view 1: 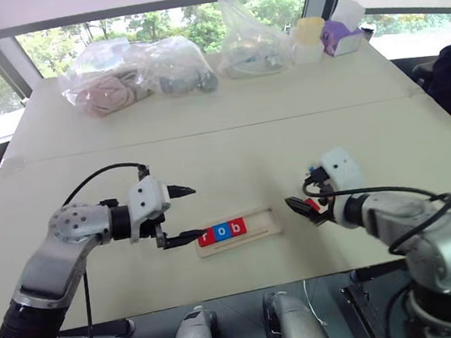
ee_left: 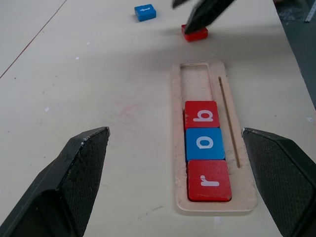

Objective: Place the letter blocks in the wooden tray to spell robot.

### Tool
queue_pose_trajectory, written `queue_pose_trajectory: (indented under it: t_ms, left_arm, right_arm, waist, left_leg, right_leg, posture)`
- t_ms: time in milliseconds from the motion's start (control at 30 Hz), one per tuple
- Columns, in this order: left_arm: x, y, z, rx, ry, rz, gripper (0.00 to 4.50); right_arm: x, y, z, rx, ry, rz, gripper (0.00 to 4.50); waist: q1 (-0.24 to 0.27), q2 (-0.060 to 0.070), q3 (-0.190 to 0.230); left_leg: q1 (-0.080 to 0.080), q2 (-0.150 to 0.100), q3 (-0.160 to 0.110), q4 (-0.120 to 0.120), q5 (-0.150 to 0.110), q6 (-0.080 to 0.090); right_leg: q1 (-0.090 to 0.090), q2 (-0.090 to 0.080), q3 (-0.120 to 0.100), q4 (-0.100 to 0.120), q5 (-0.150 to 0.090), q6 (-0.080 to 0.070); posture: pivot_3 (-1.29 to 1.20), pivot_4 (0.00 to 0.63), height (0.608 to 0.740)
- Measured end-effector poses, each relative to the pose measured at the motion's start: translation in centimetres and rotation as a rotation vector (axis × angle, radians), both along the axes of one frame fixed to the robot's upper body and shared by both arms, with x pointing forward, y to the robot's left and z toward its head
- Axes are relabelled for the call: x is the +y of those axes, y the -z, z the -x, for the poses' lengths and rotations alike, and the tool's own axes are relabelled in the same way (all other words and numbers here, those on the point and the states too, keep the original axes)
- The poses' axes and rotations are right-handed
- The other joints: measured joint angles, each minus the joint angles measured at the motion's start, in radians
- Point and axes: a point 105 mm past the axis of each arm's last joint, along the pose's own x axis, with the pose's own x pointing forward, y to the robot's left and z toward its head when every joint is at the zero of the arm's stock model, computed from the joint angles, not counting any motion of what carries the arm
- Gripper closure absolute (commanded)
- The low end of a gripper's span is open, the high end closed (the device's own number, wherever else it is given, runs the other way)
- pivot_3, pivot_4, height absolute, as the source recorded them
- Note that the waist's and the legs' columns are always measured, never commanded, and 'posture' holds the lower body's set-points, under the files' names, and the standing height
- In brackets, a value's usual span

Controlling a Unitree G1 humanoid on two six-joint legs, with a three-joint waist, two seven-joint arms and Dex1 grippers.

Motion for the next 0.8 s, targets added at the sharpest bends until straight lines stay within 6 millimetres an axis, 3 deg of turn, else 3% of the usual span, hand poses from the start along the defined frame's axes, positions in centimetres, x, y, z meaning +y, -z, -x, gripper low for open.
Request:
queue_pose_trajectory:
  t_ms: [100,200,300,567,800]
  left_arm:
    - [-0.2,0.0,-0.1,-0.001,0.003,0.005,0.0]
    - [-0.3,0.2,-0.2,0.003,0.0,0.0,0.0]
    - [-0.6,0.2,-0.3,0.0,0.008,0.004,0.0]
    - [-0.7,0.1,-0.4,-0.01,0.008,-0.004,0.0]
    - [-0.7,0.0,-0.5,-0.014,0.0,-0.005,0.0]
  right_arm:
    - [-1.2,-0.3,0.9,-0.023,-0.219,0.088,0.04]
    - [-3.2,1.8,1.8,0.03,-0.417,0.204,0.04]
    - [-4.6,3.5,1.4,0.043,-0.55,0.279,0.04]
    - [-5.3,3.3,-2.9,-0.039,-0.659,0.339,0.04]
    - [-5.0,4.4,-3.8,-0.018,-0.749,0.361,0.04]
  waist:
    - [0.003,-0.001,0.0]
    - [0.0,-0.002,0.001]
    - [-0.007,-0.003,0.001]
    - [-0.001,-0.003,0.001]
    - [0.005,-0.003,0.001]
  left_leg:
    - [0.0,-0.003,-0.001,0.0,0.0,0.0]
    - [0.0,-0.004,-0.001,0.0,0.0,0.0]
    - [0.002,-0.003,0.001,0.001,0.0,0.0]
    - [0.003,-0.003,0.002,0.001,0.0,0.0]
    - [0.001,-0.004,0.003,0.002,0.0,0.0]
  right_leg:
    - [0.001,0.0,0.0,-0.001,-0.001,0.001]
    - [0.002,0.0,0.0,-0.002,-0.001,0.002]
    - [0.002,0.0,0.001,-0.001,-0.001,0.002]
    - [0.003,0.001,0.001,0.001,-0.001,0.001]
    - [0.003,0.0,0.001,0.001,-0.001,0.002]
  posture:
    - [0.0,0.15,0.74]
    - [0.0,0.15,0.74]
    - [0.0,0.15,0.74]
    - [0.0,0.15,0.74]
    - [0.0,0.15,0.74]
